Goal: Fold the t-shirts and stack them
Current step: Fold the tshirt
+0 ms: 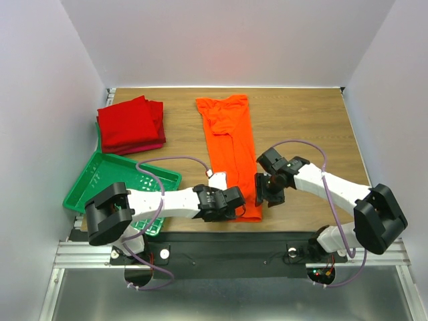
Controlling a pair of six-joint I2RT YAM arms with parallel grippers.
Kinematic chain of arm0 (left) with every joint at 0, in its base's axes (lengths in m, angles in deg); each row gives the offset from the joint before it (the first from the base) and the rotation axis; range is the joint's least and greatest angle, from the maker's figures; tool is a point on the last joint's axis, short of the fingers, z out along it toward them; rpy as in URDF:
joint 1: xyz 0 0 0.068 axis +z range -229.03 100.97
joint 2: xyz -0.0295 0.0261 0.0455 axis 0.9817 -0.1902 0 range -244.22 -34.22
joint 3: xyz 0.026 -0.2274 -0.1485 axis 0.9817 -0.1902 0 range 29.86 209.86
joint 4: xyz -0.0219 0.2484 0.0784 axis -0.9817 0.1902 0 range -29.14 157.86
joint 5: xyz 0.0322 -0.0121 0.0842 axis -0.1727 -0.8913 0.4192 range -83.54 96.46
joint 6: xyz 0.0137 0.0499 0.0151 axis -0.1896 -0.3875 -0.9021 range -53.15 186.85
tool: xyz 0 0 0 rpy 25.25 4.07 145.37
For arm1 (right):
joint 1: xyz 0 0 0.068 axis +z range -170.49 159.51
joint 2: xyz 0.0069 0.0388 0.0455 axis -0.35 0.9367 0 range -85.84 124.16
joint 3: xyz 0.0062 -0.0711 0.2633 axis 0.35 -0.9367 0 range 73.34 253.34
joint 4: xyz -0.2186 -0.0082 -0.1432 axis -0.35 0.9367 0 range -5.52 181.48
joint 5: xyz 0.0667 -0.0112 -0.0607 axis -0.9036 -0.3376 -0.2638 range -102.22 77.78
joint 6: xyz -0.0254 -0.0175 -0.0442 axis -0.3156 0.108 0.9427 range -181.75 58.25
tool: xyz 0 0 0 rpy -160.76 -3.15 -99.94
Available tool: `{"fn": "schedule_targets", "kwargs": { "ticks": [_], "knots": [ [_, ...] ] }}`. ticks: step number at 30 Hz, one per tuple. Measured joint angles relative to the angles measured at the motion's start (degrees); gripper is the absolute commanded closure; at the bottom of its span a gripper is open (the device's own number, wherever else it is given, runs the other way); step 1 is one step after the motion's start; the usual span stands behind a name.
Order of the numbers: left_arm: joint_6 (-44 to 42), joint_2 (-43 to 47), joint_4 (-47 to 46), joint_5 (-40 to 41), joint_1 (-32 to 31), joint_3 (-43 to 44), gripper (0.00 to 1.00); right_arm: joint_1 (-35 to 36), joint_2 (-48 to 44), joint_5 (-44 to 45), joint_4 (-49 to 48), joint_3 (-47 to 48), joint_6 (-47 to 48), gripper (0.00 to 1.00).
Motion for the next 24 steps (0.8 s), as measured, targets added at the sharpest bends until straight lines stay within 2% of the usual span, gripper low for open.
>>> {"fn": "schedule_targets", "kwargs": {
  "ticks": [5,21,24],
  "knots": [
    [-0.1,-0.2,-0.1,-0.1,1.0,0.0,0.41,0.5,0.0,-1.3,-0.3,-0.2,0.0,0.44],
    [-1.5,-2.9,-2.5,-2.2,3.9,-0.5,0.45,5.7,4.9,-1.6,-0.5,0.9,0.2,0.44],
    [-1.5,-3.0,-2.9,-2.7,3.9,-0.7,0.48,6.8,6.0,-1.4,-0.5,1.2,0.2,0.44]
  ]
}}
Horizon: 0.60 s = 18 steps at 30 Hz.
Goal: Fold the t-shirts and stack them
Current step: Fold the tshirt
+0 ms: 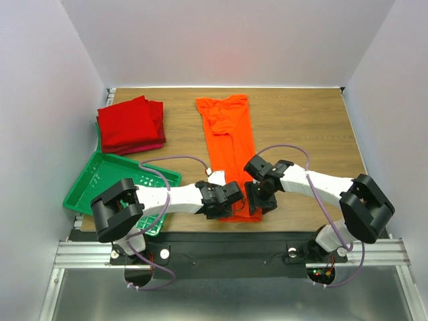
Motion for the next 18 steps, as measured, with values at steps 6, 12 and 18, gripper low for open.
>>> {"fn": "schedule_targets", "kwargs": {
  "ticks": [6,12,18],
  "knots": [
    [-1.0,-2.8,-1.3,-1.2,0.0,0.2,0.72,0.4,1.3,2.0,0.0,0.0,0.3,0.46],
    [-1.2,-3.5,-3.0,-2.2,0.3,0.4,0.97,0.4,1.3,6.2,0.0,0.0,0.4,0.62],
    [-0.4,-3.3,-4.2,-2.7,0.3,-0.1,1.0,0.4,1.3,9.0,0.0,0.0,0.6,0.74]
  ]
}}
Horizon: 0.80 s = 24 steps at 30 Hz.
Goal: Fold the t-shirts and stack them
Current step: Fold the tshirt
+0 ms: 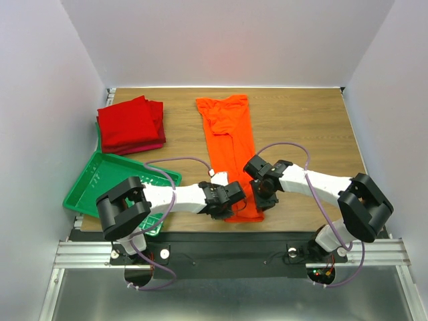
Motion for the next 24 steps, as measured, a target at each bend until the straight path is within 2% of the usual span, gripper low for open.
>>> {"fn": "schedule_targets", "kwargs": {
  "ticks": [1,4,11,19,22,24],
  "knots": [
    [0.1,0.0,0.0,0.0,0.0,0.0,1.0,0.0,0.0,0.2,0.0,0.0,0.0,0.78],
    [0.7,0.4,-0.6,-0.1,0.0,-0.6,1.0,0.0,0.0,0.9,0.0,0.0,0.2,1.0],
    [1.8,1.2,-1.5,-0.1,0.0,-1.6,1.0,0.0,-0.2,2.9,0.4,-0.3,0.2,0.99],
    [4.5,4.0,-3.3,-0.4,0.0,-5.2,1.0,-2.0,-5.2,7.0,3.7,-0.6,-0.5,0.9],
    [5.2,4.8,-4.1,-0.5,0.0,-6.1,1.0,-3.6,-6.1,7.6,4.2,-1.6,-0.8,0.8],
    [5.2,4.9,-4.1,-0.6,0.0,-6.3,1.0,-3.9,-6.1,8.2,4.9,-2.2,-0.8,0.69]
  ]
}}
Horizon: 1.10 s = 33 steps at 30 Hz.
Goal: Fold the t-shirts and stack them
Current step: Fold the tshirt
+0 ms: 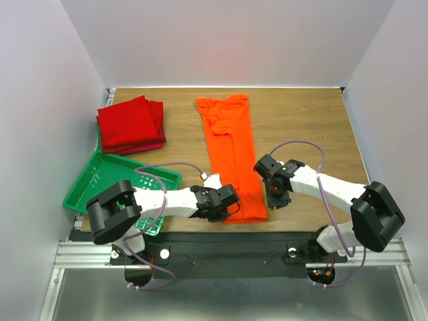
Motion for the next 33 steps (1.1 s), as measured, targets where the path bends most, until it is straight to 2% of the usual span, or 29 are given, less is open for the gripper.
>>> {"fn": "schedule_targets", "kwargs": {
  "ticks": [2,6,11,20,33],
  "knots": [
    [-0.2,0.0,0.0,0.0,0.0,0.0,1.0,-0.1,0.1,0.5,1.4,-0.1,0.0,0.61],
    [-2.1,-1.0,1.1,0.4,-1.1,1.5,1.0,-0.3,0.1,1.5,2.7,-0.1,0.0,0.56],
    [-4.2,-3.6,2.3,0.5,-2.3,4.6,1.0,-0.3,-0.1,0.1,3.8,1.3,-0.1,0.54],
    [-4.7,-3.7,2.5,0.5,-2.4,4.7,1.0,-0.3,-2.1,-7.0,1.7,2.4,-1.5,0.53],
    [-4.0,-2.4,2.0,0.1,-2.4,3.3,1.0,-0.3,1.2,-12.4,-3.0,-3.5,-1.9,0.54]
  ]
}}
